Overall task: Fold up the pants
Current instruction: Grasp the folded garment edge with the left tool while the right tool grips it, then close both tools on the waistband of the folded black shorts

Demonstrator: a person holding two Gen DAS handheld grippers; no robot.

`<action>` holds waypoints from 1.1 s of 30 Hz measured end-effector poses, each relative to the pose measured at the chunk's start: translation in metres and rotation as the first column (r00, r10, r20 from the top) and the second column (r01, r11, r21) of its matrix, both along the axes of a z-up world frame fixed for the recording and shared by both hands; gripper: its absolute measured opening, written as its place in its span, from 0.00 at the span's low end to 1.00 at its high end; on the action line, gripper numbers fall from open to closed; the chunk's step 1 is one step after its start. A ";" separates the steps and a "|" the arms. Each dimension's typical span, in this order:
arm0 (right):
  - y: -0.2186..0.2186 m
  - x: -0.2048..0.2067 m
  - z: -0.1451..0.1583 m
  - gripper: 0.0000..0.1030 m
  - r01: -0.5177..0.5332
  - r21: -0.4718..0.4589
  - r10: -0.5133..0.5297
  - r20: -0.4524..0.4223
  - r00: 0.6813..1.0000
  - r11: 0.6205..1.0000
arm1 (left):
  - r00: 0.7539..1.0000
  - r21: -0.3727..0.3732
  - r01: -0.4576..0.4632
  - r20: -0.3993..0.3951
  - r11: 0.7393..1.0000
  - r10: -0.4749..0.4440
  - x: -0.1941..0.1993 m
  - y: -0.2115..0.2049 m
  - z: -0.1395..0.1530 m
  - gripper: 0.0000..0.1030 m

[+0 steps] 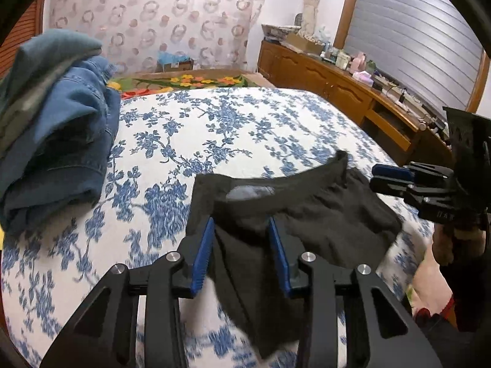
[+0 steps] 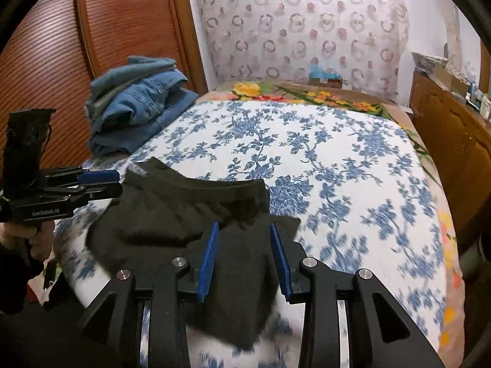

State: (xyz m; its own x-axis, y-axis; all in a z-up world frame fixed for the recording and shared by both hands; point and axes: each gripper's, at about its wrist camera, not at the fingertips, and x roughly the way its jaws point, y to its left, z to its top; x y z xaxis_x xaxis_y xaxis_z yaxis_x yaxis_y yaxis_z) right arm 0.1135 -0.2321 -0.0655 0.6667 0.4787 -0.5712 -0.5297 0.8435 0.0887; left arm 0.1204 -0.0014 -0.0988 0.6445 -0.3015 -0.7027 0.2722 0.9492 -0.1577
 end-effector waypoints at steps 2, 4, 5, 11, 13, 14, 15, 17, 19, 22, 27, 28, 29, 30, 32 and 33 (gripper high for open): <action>0.009 0.012 -0.006 0.35 -0.005 -0.018 0.005 -0.013 1.000 1.000 | 1.000 0.004 -0.002 -0.006 1.000 0.002 0.008 -0.001 -0.002 0.37; 0.016 0.025 -0.014 0.35 0.002 -0.041 -0.004 -0.048 0.999 0.999 | 1.000 0.002 -0.002 -0.004 1.000 0.002 0.013 -0.002 -0.001 0.33; 0.019 0.030 -0.019 0.35 0.010 -0.061 -0.014 -0.062 0.998 0.998 | 1.000 0.001 0.006 0.003 1.000 -0.006 0.015 -0.003 0.000 0.30; 0.024 0.034 -0.022 0.35 0.009 -0.082 -0.012 -0.036 0.999 0.997 | 0.999 -0.014 0.014 0.039 1.000 -0.014 0.016 -0.007 0.010 0.13; 0.026 0.031 -0.023 0.36 0.013 -0.097 -0.015 -0.023 1.000 0.995 | 0.997 -0.033 0.014 0.073 0.999 -0.011 0.012 -0.007 0.020 0.10; 0.027 0.030 -0.023 0.36 0.016 -0.107 -0.018 -0.016 1.000 0.994 | 0.996 -0.036 0.012 0.093 0.999 -0.009 0.009 -0.007 0.025 0.09; 0.029 0.029 -0.024 0.36 0.018 -0.116 -0.019 -0.009 1.000 0.993 | 0.995 -0.035 0.012 0.103 0.999 -0.008 0.008 -0.008 0.030 0.09; 0.031 0.027 -0.024 0.36 0.020 -0.125 -0.020 -0.002 1.000 0.992 | 0.994 -0.035 0.009 0.112 0.999 -0.005 0.009 -0.008 0.034 0.09; 0.030 0.029 -0.025 0.37 0.017 -0.112 -0.018 -0.007 1.000 0.994 | 0.994 -0.029 -0.010 0.105 1.000 0.013 0.013 -0.005 0.034 0.09; 0.026 0.028 -0.025 0.37 0.013 -0.088 -0.014 -0.017 1.000 0.996 | 0.996 -0.004 -0.034 0.078 0.999 0.034 0.023 -0.003 0.027 0.09; 0.021 0.030 -0.025 0.37 0.013 -0.068 -0.015 -0.023 1.000 0.998 | 0.998 0.037 -0.051 0.021 0.998 0.051 0.037 -0.002 0.005 0.09; 0.020 0.031 -0.025 0.37 0.013 -0.061 -0.014 -0.025 1.000 0.998 | 0.998 0.040 -0.053 0.015 0.998 0.053 0.037 -0.002 0.003 0.09; 0.018 0.031 -0.026 0.37 0.012 -0.053 -0.013 -0.028 1.000 0.999 | 0.998 0.041 -0.055 0.008 0.998 0.054 0.036 -0.002 0.000 0.11; 0.018 0.031 -0.025 0.37 0.012 -0.046 -0.013 -0.030 0.999 0.999 | 0.998 0.040 -0.057 0.005 0.998 0.057 0.035 -0.001 0.000 0.17; 0.016 0.032 -0.025 0.37 0.010 -0.034 -0.012 -0.036 0.999 0.999 | 0.998 0.038 -0.064 0.001 0.997 0.064 0.032 0.001 -0.001 0.24; 0.015 0.032 -0.025 0.37 0.010 -0.030 -0.011 -0.037 0.999 1.000 | 0.998 0.040 -0.065 -0.001 0.997 0.065 0.030 0.001 -0.001 0.32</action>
